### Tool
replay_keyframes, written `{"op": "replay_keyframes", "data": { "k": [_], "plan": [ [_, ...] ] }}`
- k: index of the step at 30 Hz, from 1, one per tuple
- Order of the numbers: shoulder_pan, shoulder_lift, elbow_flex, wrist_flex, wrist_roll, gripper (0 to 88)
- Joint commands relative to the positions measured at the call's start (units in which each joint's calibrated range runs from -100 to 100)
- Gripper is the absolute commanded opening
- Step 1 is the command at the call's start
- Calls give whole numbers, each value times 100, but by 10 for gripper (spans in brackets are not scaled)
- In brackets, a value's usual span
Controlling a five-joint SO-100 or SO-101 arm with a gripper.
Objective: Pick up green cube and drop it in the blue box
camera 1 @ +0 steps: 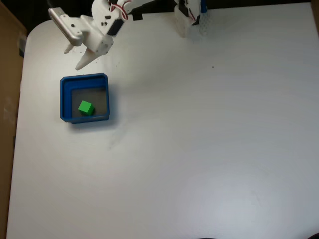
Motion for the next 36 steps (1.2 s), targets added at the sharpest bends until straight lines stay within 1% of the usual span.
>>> {"op": "replay_keyframes", "data": {
  "k": [1, 5, 8, 18, 23, 25, 36],
  "plan": [
    [12, -1636, 1384, -75, 15, 267],
    [12, -2681, 2522, -84, 15, 264],
    [12, -3400, 3262, -84, 15, 245],
    [12, -5832, 5629, -84, 15, 106],
    [12, -6969, 6623, -84, 15, 19],
    [12, -7353, 7066, -84, 15, 3],
    [-3, -9526, 9405, -166, 5, 3]
  ]
}}
